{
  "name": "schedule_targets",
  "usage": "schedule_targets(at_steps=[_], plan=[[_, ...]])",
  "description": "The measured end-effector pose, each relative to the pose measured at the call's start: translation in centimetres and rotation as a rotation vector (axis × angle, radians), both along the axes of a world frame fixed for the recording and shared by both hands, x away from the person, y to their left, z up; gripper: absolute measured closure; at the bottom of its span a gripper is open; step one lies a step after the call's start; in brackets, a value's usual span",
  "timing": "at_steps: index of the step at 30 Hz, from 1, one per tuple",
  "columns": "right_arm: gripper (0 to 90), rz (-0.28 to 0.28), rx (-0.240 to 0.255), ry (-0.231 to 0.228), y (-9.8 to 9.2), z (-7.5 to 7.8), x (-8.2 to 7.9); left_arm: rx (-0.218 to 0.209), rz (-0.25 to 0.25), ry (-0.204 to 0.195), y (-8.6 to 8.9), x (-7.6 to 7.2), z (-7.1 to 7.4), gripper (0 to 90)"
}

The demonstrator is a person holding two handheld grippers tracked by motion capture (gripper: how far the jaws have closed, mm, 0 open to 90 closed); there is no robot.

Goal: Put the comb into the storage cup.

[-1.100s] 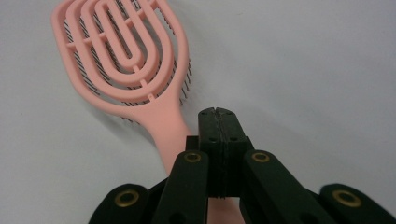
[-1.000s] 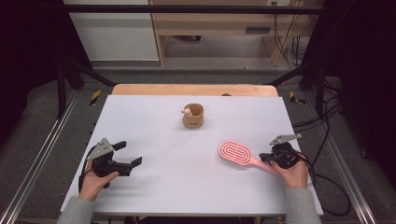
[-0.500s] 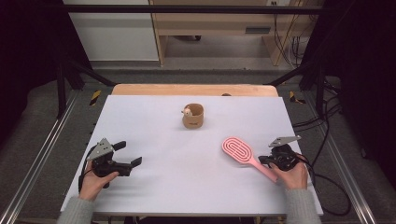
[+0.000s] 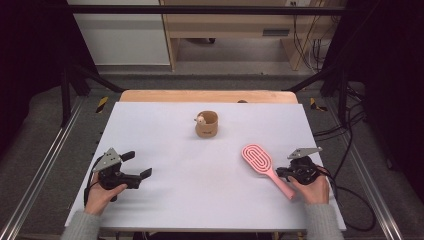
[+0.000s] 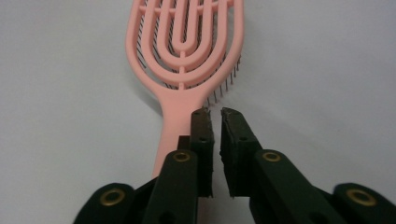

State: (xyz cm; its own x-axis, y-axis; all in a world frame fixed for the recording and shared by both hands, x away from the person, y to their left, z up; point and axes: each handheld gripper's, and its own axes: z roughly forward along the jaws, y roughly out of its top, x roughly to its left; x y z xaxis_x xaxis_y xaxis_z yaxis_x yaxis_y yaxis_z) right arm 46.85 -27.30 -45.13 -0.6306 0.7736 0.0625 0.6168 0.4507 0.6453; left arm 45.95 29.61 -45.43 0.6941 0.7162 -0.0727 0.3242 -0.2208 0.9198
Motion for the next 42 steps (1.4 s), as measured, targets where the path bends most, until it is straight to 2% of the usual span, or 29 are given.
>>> schedule_targets(at_steps=[3,4,8,11,12,13,16,21,25,29,31,34,37,42], plan=[[69.3,-0.016,0.011,-0.04,-0.2,0.3,-0.1,0.0,0.001,-0.001,0.0,0.0,0.0,2.9],[68.2,-0.017,0.018,-0.051,-0.2,0.4,-0.1,-0.001,0.001,-0.001,0.0,0.0,0.0,2.9],[54.1,-0.021,0.066,-0.106,-0.4,1.0,-0.4,-0.002,0.001,-0.001,0.0,0.0,0.0,2.9],[45.6,-0.013,0.101,-0.126,-0.4,1.4,-0.5,-0.003,0.001,0.0,0.0,0.0,0.0,2.9],[44.6,-0.014,0.112,-0.117,-0.4,1.5,-0.5,-0.003,0.0,-0.001,0.0,0.0,0.0,2.9],[39.4,-0.007,0.116,-0.116,-0.4,1.6,-0.5,-0.004,0.001,-0.001,0.0,0.0,0.0,2.9],[34.6,-0.002,0.126,-0.107,-0.3,1.7,-0.4,-0.003,0.001,0.0,0.0,0.0,0.0,2.9],[27.0,0.02,0.145,-0.051,-0.1,1.5,-0.2,-0.004,0.001,0.0,0.0,0.0,0.0,2.9],[16.7,0.014,0.129,-0.062,0.0,1.4,-0.2,-0.006,0.001,0.0,0.0,0.0,0.0,2.9],[9.0,0.018,0.127,-0.052,0.2,1.5,-0.2,-0.006,0.0,0.001,0.0,0.0,0.0,2.9],[8.1,0.028,0.122,-0.052,0.2,1.4,-0.2,-0.007,0.0,0.001,0.0,0.0,0.0,2.9],[7.5,0.019,0.118,-0.054,0.4,1.4,-0.2,-0.007,0.0,0.001,0.1,0.0,0.0,2.9],[6.4,-0.004,0.123,-0.034,0.6,1.4,-0.2,-0.008,0.0,0.001,0.1,0.0,0.0,2.9],[6.8,0.018,0.088,-0.025,1.1,1.0,0.0,-0.008,0.0,0.001,0.1,0.0,0.0,2.9]])
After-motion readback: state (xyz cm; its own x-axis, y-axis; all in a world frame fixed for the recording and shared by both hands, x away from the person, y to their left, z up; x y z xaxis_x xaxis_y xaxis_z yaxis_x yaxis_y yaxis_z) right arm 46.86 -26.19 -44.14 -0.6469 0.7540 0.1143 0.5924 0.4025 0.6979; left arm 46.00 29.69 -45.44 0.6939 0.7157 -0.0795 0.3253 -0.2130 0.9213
